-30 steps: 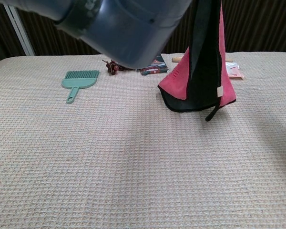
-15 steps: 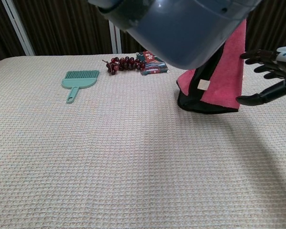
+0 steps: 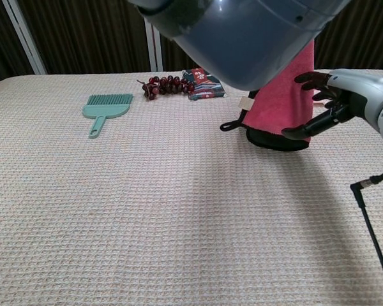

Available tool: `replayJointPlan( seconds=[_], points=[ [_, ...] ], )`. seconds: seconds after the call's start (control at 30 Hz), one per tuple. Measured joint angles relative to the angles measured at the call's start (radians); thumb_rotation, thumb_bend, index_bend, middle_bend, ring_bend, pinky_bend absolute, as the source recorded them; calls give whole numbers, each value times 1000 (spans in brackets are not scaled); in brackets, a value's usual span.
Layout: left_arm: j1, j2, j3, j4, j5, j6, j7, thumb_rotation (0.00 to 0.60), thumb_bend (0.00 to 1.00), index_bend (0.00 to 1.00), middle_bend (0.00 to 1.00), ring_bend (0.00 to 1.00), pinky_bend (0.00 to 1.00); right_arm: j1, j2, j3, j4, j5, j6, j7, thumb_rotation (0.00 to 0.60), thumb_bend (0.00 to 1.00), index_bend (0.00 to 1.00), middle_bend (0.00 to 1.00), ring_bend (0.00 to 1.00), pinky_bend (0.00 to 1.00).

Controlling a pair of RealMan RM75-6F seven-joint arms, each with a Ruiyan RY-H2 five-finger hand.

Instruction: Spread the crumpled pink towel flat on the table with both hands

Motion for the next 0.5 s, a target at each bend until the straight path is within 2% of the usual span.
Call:
replayJointPlan(
  seconds=[0.5],
  points=[
    [-5,48,27,-21,-63,62,152,600,667,733,158,0,0,13,13,34,72,69,-20,40,600,257,0,0,0,0]
  ],
)
